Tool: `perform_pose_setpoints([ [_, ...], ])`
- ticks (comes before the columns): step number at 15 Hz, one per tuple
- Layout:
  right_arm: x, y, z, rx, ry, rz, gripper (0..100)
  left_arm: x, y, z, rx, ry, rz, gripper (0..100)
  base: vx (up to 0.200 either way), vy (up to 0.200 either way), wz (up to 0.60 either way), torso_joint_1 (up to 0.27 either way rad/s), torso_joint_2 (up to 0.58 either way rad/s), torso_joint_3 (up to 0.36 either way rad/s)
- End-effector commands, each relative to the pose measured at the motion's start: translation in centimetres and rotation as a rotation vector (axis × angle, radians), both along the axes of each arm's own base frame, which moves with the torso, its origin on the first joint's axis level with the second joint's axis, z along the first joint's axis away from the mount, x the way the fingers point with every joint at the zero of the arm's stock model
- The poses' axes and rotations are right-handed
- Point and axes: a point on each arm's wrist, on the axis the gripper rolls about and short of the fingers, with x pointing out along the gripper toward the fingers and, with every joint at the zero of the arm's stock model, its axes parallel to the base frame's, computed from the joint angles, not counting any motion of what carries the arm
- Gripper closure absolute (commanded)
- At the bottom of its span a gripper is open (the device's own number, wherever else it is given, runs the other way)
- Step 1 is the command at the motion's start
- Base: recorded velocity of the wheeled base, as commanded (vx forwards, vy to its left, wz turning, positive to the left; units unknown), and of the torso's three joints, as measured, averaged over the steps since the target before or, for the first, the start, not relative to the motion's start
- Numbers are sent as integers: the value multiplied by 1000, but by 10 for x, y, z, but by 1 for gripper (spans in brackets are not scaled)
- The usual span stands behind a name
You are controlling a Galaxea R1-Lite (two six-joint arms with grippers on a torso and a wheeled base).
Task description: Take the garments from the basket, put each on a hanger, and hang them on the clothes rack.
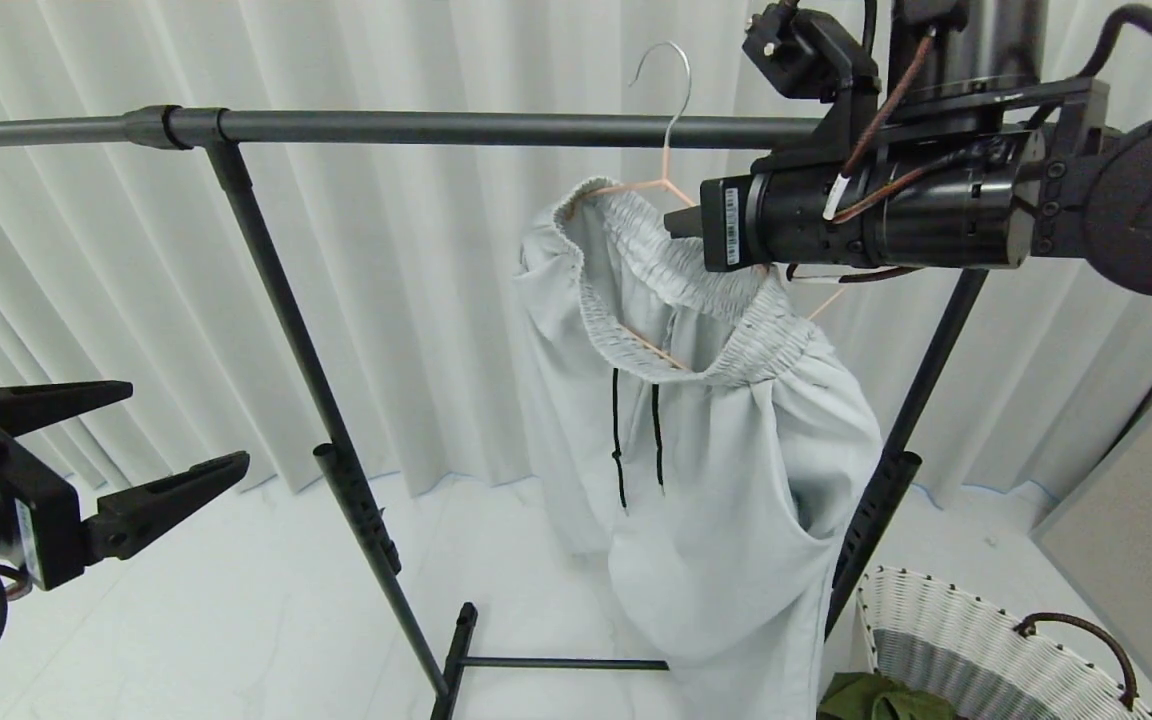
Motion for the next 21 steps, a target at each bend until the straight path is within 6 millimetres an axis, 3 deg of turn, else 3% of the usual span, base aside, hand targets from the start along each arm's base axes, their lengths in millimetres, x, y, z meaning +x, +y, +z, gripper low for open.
perform_pose_setpoints([
  [1,20,7,-8,-8,6,-37,100,-2,-1,-1,0,-3,-9,0,0,0,0,0,0,0],
  [5,46,12,-15,-42,42,-77,100,-5,-2,-2,1,-4,-11,0,0,0,0,0,0,0],
  [10,57,12,-28,-68,71,-97,100,-6,-2,-2,-1,-5,-10,0,0,0,0,0,0,0],
  [13,57,11,-26,-56,65,-104,100,-7,-2,-4,-1,-2,-10,0,0,0,0,0,0,0],
  [14,55,11,-24,-52,62,-104,100,-7,-2,-4,-1,-1,-10,0,0,0,0,0,0,0],
  [17,21,1,7,17,41,-77,100,-6,-2,-3,-7,-2,-10,0,0,0,0,0,0,0],
  [21,-1,-9,15,22,28,-56,100,-5,-2,-3,-6,0,-9,0,0,0,0,0,0,0],
])
